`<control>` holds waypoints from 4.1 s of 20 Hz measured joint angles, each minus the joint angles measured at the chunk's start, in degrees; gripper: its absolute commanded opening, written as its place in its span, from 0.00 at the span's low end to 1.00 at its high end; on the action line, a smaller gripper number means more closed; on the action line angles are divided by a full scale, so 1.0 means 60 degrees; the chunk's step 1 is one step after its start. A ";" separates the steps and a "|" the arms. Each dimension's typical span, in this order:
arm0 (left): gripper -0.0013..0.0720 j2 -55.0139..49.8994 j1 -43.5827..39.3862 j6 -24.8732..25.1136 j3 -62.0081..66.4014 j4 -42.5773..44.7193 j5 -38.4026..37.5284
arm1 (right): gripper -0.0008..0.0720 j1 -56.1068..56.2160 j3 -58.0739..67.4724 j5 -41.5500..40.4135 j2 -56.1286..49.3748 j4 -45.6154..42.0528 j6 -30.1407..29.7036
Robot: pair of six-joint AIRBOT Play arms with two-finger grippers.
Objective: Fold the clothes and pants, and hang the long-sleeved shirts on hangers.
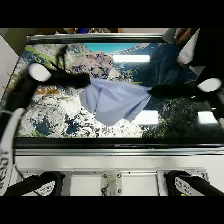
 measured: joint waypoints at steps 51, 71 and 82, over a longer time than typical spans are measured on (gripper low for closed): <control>0.86 -0.1716 -0.1209 -0.0178 -0.0616 0.1428 -0.2605 | 0.82 -0.0419 0.5136 0.2579 -0.8353 -0.1483 0.1610; 0.85 -0.1712 0.1035 -0.0178 0.2827 0.1443 -0.2510 | 0.03 0.0729 0.8346 0.1854 -0.4073 -0.2120 0.2167; 0.86 0.0255 0.3045 -0.0361 0.1264 0.1541 -0.2455 | 0.97 0.7828 0.5348 0.2189 -0.2091 -0.3872 0.3559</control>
